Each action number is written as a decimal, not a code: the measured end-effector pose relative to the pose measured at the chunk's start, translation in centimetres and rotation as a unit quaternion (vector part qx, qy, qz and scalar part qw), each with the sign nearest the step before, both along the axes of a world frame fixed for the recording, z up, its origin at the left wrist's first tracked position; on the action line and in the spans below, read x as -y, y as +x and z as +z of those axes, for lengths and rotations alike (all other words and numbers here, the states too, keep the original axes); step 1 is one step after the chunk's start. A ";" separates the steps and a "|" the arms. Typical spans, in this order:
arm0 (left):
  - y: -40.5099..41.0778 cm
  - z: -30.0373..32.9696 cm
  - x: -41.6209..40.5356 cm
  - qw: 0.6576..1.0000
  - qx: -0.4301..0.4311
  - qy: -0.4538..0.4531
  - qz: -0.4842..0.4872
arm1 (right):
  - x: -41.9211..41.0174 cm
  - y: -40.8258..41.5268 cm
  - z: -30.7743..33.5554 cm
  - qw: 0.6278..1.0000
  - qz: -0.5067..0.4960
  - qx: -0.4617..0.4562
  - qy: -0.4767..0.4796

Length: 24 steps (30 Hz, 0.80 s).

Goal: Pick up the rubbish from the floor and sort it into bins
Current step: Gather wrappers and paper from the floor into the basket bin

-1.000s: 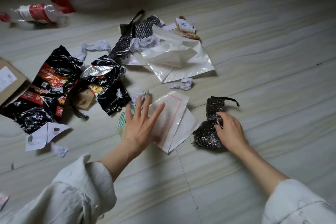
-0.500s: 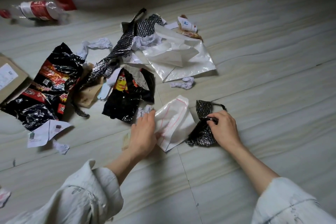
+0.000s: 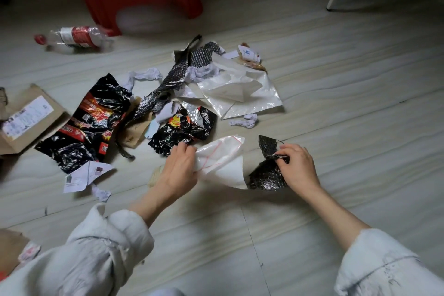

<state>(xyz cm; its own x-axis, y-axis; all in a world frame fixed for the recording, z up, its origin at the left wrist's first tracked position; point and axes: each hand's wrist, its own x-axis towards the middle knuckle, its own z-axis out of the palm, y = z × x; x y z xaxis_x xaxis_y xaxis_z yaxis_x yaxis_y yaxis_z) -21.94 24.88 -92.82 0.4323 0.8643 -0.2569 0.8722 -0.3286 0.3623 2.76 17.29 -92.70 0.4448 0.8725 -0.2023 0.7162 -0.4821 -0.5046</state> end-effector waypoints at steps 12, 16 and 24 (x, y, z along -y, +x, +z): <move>-12.7 16.9 4.1 0.987 -0.007 0.118 0.110 | -0.7 -13.7 19.3 0.979 0.194 0.015 0.067; -20.1 21.9 7.7 0.970 -0.060 0.159 0.174 | 0.6 -21.6 24.6 0.954 0.278 0.033 0.112; -33.7 21.4 18.3 0.929 -0.178 0.141 0.291 | 2.6 -37.9 29.3 0.876 0.448 0.114 0.135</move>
